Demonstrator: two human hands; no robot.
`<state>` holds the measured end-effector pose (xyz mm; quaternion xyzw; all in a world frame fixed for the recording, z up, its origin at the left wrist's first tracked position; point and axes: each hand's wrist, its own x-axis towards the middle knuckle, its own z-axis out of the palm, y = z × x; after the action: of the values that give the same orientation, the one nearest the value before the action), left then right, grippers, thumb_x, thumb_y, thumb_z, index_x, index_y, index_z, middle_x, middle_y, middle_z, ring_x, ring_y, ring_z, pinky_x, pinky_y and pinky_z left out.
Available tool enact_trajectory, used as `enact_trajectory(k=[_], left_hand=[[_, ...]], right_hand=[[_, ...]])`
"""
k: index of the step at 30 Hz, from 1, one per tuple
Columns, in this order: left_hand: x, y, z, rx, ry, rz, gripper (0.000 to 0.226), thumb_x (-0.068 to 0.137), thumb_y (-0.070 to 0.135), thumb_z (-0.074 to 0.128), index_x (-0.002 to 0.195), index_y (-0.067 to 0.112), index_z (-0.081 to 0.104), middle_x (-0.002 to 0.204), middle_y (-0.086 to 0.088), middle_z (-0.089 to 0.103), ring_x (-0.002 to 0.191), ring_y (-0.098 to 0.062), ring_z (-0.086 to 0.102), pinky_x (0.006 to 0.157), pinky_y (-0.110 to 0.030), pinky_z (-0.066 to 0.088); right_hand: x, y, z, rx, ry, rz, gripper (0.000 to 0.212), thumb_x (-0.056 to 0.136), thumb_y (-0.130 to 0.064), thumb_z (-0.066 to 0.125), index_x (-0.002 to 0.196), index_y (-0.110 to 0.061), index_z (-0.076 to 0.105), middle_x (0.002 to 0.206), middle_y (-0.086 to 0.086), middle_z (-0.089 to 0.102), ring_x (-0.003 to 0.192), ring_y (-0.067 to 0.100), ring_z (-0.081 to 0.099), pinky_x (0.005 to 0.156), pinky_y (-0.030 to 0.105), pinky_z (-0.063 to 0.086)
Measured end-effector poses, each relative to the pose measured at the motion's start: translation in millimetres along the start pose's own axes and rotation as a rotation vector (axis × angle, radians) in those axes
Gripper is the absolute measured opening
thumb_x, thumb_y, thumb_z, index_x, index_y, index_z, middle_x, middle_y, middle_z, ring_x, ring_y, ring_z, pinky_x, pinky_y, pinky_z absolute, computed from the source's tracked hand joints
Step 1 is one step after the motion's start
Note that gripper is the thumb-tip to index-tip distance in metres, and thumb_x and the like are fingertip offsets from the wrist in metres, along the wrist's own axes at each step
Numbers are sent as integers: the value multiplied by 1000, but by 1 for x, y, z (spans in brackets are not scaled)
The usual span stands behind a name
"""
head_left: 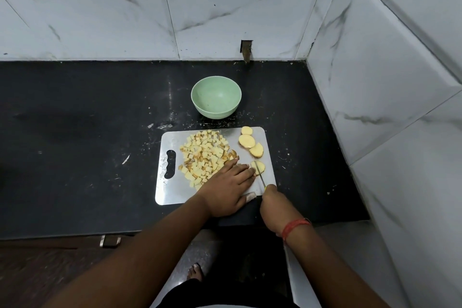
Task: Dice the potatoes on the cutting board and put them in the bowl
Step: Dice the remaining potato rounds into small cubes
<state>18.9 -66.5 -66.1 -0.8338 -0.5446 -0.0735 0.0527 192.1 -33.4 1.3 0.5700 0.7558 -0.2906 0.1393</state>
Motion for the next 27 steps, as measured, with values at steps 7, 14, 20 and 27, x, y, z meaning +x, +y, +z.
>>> enact_trajectory(k=[7, 14, 20, 27], left_hand=[[0, 3, 0, 16, 30, -9, 57, 106, 48, 36, 141, 8, 58, 144, -8, 56, 135, -28, 48, 122, -50, 25], [-2, 3, -2, 18, 5, -12, 59, 106, 49, 33, 144, 9, 55, 146, -9, 54, 137, -27, 46, 122, -52, 25], [-4, 3, -3, 23, -10, -18, 62, 106, 51, 31, 147, 10, 52, 149, -9, 53, 139, -27, 44, 123, -52, 23], [-2, 8, -6, -11, -19, -69, 61, 107, 53, 31, 145, 10, 52, 148, -12, 51, 140, -29, 43, 123, -55, 20]], right_hand=[[-17, 23, 13, 36, -35, 2, 13, 93, -3, 36, 104, -11, 37, 110, 18, 63, 101, 32, 64, 77, 31, 44], [-24, 34, 6, 85, 68, -62, 13, 102, -20, 37, 91, -14, 37, 98, 13, 62, 91, 32, 63, 69, 30, 40], [-19, 29, -1, 79, 80, -76, 11, 102, -21, 37, 95, -14, 39, 102, 16, 64, 92, 32, 63, 71, 32, 43], [-4, 27, -17, 67, 53, 66, 12, 98, -9, 40, 108, -6, 45, 113, 20, 63, 102, 35, 62, 72, 28, 40]])
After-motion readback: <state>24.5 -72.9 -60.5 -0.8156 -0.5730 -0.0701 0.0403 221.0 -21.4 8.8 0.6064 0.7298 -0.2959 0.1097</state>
